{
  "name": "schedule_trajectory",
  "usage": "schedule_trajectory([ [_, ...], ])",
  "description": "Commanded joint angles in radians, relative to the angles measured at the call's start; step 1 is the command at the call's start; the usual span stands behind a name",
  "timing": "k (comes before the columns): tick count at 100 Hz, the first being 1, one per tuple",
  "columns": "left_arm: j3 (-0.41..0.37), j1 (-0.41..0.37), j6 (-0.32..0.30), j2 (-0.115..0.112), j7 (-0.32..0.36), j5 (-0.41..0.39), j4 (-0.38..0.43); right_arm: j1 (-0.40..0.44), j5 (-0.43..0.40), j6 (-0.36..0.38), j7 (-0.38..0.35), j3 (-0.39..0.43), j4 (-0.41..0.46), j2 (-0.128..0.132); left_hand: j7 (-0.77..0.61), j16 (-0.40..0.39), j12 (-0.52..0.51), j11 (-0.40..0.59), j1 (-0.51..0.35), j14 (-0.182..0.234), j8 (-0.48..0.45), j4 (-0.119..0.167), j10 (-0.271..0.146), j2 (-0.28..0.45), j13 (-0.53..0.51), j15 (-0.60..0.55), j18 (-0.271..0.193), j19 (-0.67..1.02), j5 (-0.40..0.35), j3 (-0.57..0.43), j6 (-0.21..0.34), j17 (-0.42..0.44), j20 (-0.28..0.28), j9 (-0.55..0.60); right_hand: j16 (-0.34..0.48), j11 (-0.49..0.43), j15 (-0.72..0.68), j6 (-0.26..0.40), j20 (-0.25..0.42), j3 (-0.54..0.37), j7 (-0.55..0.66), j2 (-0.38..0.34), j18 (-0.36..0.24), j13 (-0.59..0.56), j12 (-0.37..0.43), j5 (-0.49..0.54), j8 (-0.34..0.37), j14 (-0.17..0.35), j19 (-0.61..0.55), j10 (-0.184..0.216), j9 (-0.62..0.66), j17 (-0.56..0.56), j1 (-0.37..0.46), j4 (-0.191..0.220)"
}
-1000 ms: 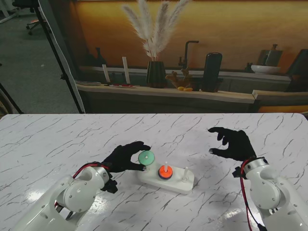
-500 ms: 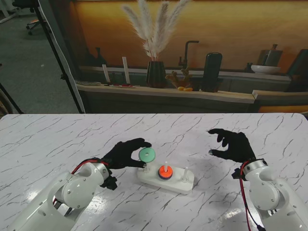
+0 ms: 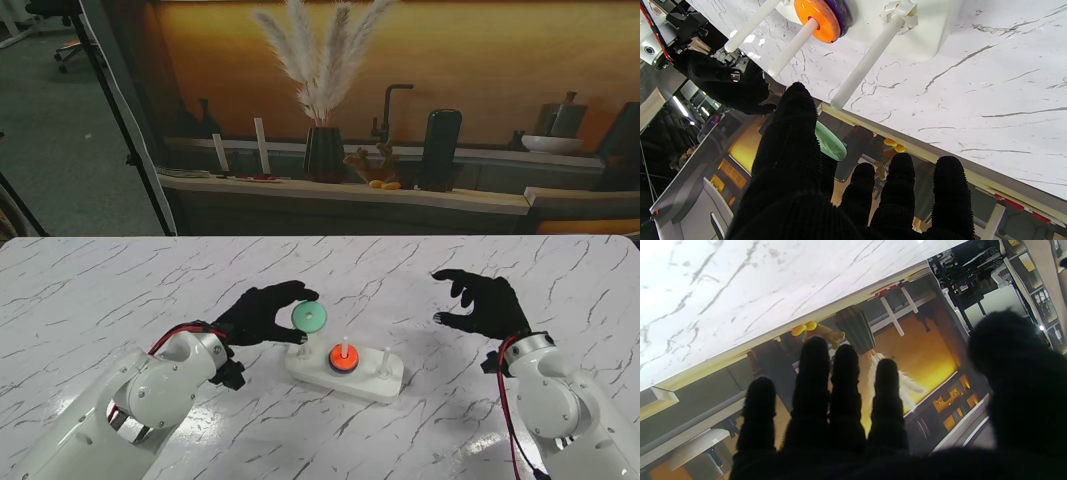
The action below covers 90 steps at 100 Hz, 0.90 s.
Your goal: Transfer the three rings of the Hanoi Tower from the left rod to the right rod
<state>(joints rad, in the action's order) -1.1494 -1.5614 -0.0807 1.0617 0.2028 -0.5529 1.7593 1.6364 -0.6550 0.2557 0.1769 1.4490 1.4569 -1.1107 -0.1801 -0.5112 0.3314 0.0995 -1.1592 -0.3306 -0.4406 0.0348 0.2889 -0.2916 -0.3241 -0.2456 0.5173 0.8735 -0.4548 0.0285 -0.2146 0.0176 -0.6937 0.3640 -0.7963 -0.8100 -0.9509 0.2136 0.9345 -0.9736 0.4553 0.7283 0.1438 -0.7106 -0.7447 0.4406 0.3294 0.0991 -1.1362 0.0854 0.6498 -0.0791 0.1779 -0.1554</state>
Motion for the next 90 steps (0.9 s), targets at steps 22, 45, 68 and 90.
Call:
schedule_trajectory([
  [22, 0.047, 0.037, -0.022, 0.006, 0.011, 0.025, 0.003, 0.008, -0.005, -0.021, 0.005, 0.006, -0.023, -0.008, -0.058, 0.001, 0.008, 0.002, -0.057, 0.017, -0.022, 0.001, -0.019, 0.095, -0.027, -0.002, 0.044, 0.001, -0.067, -0.031, 0.035, 0.014, 0.022, 0.001, -0.016, -0.022, -0.027, 0.011, -0.007, 0.005, 0.009, 0.000, 0.210, -0.017, -0.016, 0.006, 0.020, 0.006, -0.017, 0.015, 0.019, 0.004, 0.024, 0.038],
  [45, 0.105, 0.082, -0.015, 0.014, -0.002, 0.067, -0.019, -0.003, -0.009, -0.036, 0.005, 0.013, -0.046, -0.006, -0.060, 0.002, 0.008, 0.002, -0.055, 0.019, -0.023, 0.001, -0.020, 0.094, -0.028, 0.000, 0.045, -0.003, -0.068, -0.031, 0.037, 0.014, 0.023, 0.002, -0.016, -0.024, -0.029, 0.011, -0.007, 0.002, 0.011, 0.000, 0.209, -0.017, -0.016, 0.004, 0.021, 0.006, -0.018, 0.016, 0.019, 0.004, 0.026, 0.038],
  [68, 0.165, 0.129, -0.006, 0.023, -0.008, 0.110, -0.041, -0.013, -0.007, -0.046, 0.000, 0.011, -0.069, -0.005, -0.060, 0.003, 0.007, 0.001, -0.052, 0.020, -0.024, 0.000, -0.019, 0.094, -0.027, 0.002, 0.045, -0.007, -0.069, -0.029, 0.037, 0.016, 0.024, 0.002, -0.016, -0.026, -0.030, 0.013, -0.007, -0.001, 0.013, 0.001, 0.209, -0.017, -0.016, 0.003, 0.021, 0.007, -0.018, 0.016, 0.018, 0.004, 0.027, 0.038],
  [90, 0.211, 0.164, -0.006, 0.025, 0.002, 0.133, -0.049, -0.023, -0.005, -0.052, -0.004, 0.007, -0.094, -0.004, -0.058, 0.004, 0.007, -0.001, -0.048, 0.018, -0.024, 0.000, -0.019, 0.096, -0.024, 0.006, 0.044, -0.010, -0.068, -0.028, 0.038, 0.017, 0.024, 0.000, -0.016, -0.028, -0.031, 0.014, -0.007, -0.002, 0.016, -0.001, 0.208, -0.018, -0.015, 0.003, 0.021, 0.008, -0.019, 0.016, 0.020, 0.004, 0.029, 0.038],
])
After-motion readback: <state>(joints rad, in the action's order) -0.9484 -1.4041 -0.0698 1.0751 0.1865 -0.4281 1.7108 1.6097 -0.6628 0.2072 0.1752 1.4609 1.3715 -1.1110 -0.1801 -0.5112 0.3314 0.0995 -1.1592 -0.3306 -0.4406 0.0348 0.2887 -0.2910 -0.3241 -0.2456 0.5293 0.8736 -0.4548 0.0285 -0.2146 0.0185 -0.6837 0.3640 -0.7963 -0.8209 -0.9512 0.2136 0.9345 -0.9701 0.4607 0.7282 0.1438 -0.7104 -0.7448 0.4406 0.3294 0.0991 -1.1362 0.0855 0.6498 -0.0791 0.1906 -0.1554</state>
